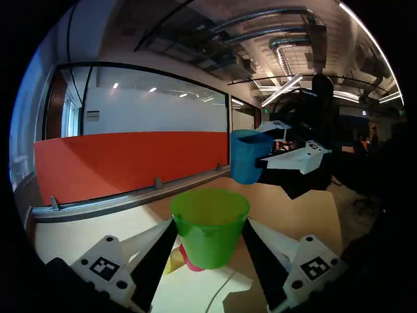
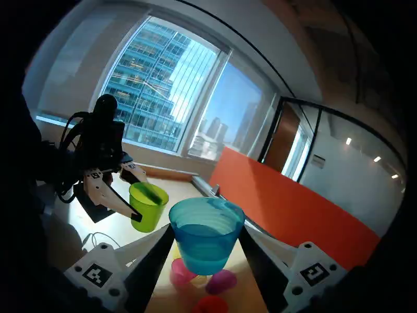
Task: Pour water
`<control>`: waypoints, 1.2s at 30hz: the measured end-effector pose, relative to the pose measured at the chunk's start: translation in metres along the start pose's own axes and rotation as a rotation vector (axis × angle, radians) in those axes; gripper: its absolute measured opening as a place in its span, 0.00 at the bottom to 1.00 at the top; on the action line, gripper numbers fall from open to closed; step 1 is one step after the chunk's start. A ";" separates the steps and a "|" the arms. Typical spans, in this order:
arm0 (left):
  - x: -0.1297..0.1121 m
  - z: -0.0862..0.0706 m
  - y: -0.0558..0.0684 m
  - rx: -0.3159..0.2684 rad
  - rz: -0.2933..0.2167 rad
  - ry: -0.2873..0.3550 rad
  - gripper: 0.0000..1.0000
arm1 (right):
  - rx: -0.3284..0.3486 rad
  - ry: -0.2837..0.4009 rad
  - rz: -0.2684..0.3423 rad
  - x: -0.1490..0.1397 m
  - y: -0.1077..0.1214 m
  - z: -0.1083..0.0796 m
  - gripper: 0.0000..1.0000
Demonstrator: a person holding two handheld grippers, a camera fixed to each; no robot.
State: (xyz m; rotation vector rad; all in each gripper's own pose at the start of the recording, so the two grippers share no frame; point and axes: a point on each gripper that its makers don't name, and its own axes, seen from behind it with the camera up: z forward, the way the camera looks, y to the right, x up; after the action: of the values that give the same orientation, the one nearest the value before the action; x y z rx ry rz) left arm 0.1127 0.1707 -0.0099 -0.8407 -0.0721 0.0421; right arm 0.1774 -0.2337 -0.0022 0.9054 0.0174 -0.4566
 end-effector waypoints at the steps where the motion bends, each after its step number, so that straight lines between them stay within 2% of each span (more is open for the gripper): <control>1: 0.000 0.000 0.001 -0.001 0.001 0.000 0.83 | 0.000 -0.001 -0.009 0.001 0.001 0.001 0.89; 26: -0.003 0.006 0.013 -0.024 0.013 -0.008 0.83 | 0.009 -0.014 -0.253 0.027 0.018 0.028 0.89; 36: -0.002 0.008 0.019 -0.041 0.017 -0.010 0.83 | 0.019 -0.010 -0.338 0.037 0.018 0.038 0.89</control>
State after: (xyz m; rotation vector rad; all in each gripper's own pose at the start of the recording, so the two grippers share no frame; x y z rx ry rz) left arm 0.1101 0.1892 -0.0194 -0.8818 -0.0751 0.0607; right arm 0.2107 -0.2673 0.0273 0.9224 0.1591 -0.7765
